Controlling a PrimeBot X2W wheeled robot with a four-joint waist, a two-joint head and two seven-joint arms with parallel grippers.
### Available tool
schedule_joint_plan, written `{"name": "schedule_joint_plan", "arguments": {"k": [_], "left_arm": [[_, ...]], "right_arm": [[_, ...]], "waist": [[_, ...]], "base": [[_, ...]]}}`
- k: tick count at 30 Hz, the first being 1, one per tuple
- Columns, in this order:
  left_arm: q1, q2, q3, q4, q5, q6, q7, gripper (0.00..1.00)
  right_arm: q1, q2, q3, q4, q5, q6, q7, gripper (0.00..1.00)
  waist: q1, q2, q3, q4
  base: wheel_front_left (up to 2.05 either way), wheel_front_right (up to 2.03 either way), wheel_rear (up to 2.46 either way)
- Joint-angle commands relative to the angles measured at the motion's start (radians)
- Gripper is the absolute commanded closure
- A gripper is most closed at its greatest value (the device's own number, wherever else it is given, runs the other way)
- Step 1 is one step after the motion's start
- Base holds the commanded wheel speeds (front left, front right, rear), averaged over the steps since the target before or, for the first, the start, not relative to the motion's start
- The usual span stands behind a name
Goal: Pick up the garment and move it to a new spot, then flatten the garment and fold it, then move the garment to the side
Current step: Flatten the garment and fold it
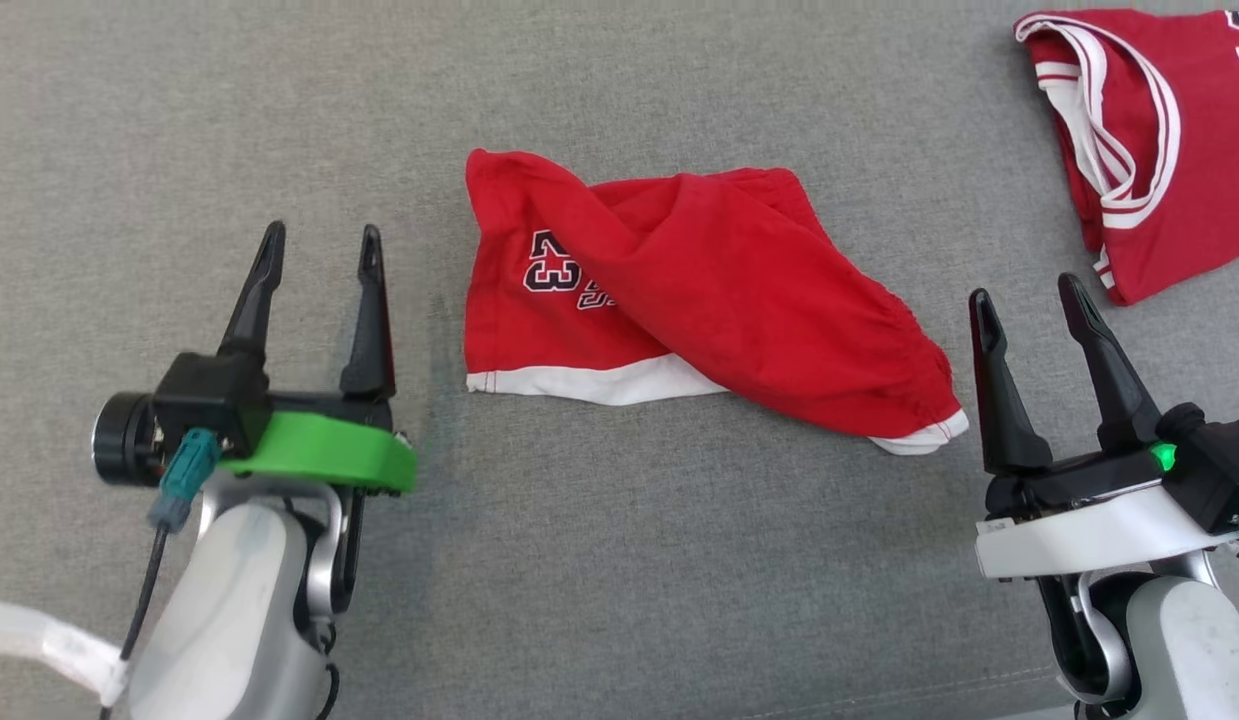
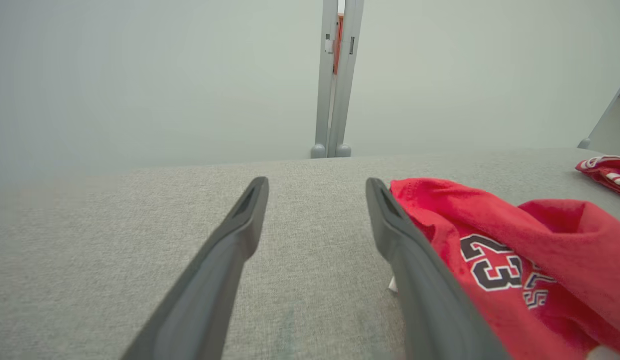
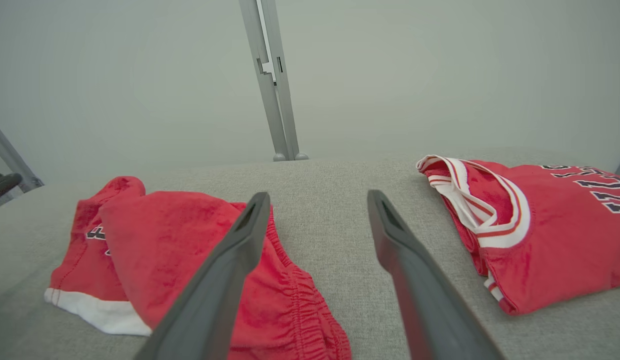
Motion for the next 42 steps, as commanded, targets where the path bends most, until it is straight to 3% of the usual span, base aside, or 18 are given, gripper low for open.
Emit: {"name": "schedule_joint_plan", "arguments": {"k": [1,13,21,27,30,35,42], "left_arm": [[0.041,0.015,0.015,-0.022,0.009,0.017,-0.007,0.00],[0.276,0.064,0.044,-0.194,0.051,0.093,0.006,0.00],[0.311,0.078,0.032,-0.242,0.051,0.106,0.037,0.00],[0.293,0.087,0.022,-0.238,0.052,0.091,0.041,0.00],[0.266,0.084,-0.006,-0.245,0.055,0.071,0.065,0.00],[0.179,0.050,-0.103,-0.214,0.034,-0.015,0.163,0.00],[0.067,0.006,-0.182,-0.025,-0.007,-0.099,0.304,0.00]], "right_arm": [[0.011,-0.010,-0.001,-0.001,0.000,0.000,0.005,0.00],[0.098,-0.021,-0.012,0.002,0.013,0.000,0.051,0.00],[0.115,-0.015,-0.018,-0.012,0.017,0.000,0.059,0.00],[0.102,-0.016,-0.017,-0.018,0.015,0.000,0.060,0.00],[0.091,-0.019,-0.021,-0.024,0.011,0.000,0.061,0.00],[0.078,-0.018,-0.040,-0.034,0.005,0.000,0.067,0.00],[0.060,0.002,-0.037,-0.016,0.007,0.000,0.049,0.00]], "waist": [[0.0000,0.0000,-0.048,0.041],[0.0000,0.0000,-0.150,0.078],[0.0000,0.0000,-0.155,0.072],[0.0000,0.0000,-0.148,0.073],[0.0000,0.0000,-0.132,0.072],[0.0000,0.0000,-0.075,0.064],[0.0000,0.0000,0.001,0.015]], "base": [[0.00,0.00,0.00],[0.00,0.00,0.00],[0.00,0.00,0.00],[0.00,0.00,0.00],[0.00,0.00,0.00],[0.00,0.00,0.00],[0.00,0.00,0.00]]}}
